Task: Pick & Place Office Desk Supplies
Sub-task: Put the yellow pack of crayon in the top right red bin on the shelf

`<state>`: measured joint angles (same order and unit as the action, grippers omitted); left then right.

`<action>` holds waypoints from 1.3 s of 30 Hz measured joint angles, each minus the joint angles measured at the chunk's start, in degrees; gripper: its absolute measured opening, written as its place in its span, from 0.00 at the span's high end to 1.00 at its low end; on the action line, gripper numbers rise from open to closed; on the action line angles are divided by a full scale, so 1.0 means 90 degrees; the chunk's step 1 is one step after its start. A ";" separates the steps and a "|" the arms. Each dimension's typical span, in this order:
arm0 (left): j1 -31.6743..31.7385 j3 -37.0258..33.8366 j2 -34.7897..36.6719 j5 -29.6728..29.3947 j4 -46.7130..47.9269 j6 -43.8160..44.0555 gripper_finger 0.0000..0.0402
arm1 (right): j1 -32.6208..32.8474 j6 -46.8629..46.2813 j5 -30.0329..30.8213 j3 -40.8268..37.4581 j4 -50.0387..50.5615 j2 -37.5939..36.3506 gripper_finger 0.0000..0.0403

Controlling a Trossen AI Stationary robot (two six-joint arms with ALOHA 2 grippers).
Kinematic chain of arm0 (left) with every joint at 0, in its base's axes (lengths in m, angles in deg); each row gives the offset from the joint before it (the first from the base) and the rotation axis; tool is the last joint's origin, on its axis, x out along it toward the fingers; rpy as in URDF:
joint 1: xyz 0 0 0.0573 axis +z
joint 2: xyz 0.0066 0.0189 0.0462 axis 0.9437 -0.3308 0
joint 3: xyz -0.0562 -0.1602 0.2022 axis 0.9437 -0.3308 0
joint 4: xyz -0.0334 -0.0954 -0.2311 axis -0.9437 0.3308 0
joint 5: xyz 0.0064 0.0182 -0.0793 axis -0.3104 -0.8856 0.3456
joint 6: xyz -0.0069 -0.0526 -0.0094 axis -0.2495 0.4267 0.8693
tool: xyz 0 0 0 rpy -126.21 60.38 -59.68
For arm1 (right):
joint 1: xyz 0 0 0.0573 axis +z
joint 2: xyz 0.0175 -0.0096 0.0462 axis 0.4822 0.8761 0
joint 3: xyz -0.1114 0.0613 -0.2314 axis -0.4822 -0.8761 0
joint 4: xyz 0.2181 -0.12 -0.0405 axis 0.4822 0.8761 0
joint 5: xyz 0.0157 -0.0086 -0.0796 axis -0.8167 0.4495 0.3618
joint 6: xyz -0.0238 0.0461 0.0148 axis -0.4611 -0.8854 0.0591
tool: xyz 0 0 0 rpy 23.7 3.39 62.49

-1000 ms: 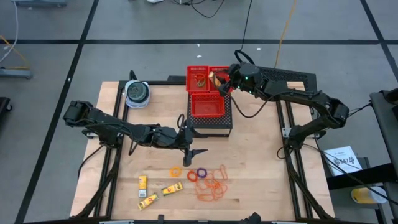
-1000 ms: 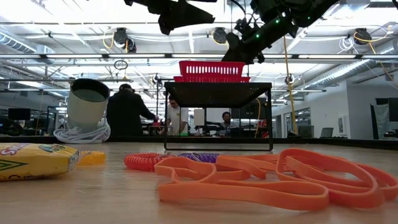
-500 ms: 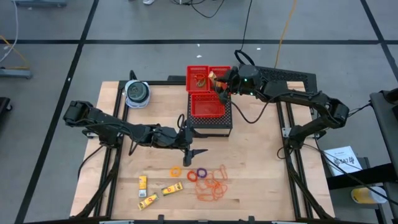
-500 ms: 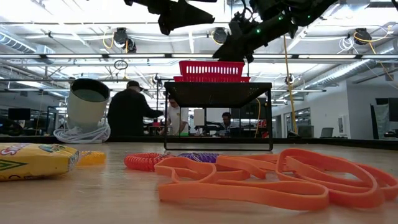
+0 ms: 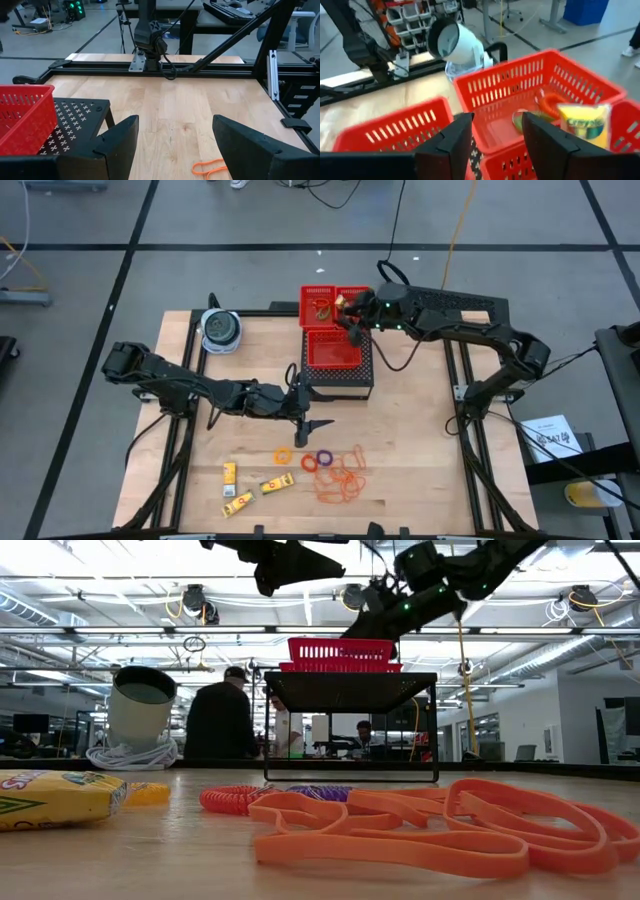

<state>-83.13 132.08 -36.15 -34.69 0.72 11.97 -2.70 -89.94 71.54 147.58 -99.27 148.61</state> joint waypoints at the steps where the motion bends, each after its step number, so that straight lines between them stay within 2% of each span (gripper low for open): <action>1: -0.0002 0.0000 0.0000 -0.0001 -0.0002 0.0000 0.34 | 0.0000 0.0000 0.0022 0.0000 -0.0093 0.0061 0.60; 7: -0.0002 -0.0001 0.0000 0.0000 0.0045 0.0021 0.34 | -0.0072 0.0375 0.1185 0.0002 -0.0269 0.0058 0.62; 18: 0.0000 -0.0001 -0.0002 -0.0001 0.0158 0.0117 0.34 | -0.0280 0.1046 0.2445 0.0000 -0.0274 0.0064 0.63; 20: 0.0000 -0.0001 -0.0002 -0.0001 0.0156 0.0133 0.34 | -0.0248 0.1019 0.2355 0.0000 -0.0267 0.0056 0.63; 25: -0.0002 -0.0001 -0.0002 -0.0001 0.0158 0.0134 0.34 | -0.0103 0.0727 0.0691 0.0000 -0.0298 0.0044 0.65; 27: 0.0000 -0.0001 -0.0002 -0.0001 0.0161 0.0134 0.34 | -0.0088 0.0716 0.0440 0.0000 -0.0295 0.0042 0.66; 36: -0.0002 -0.0001 -0.0002 -0.0001 0.0163 0.0134 0.34 | -0.0328 0.0724 0.1397 0.0000 -0.0279 0.0105 0.70; 39: -0.0001 -0.0001 -0.0002 0.0000 0.0163 0.0141 0.34 | -0.0336 0.0724 0.1931 0.0000 -0.0301 0.0105 0.72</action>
<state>-83.13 132.07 -36.17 -34.70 2.19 13.23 -5.72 -83.43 88.92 147.58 -101.97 149.55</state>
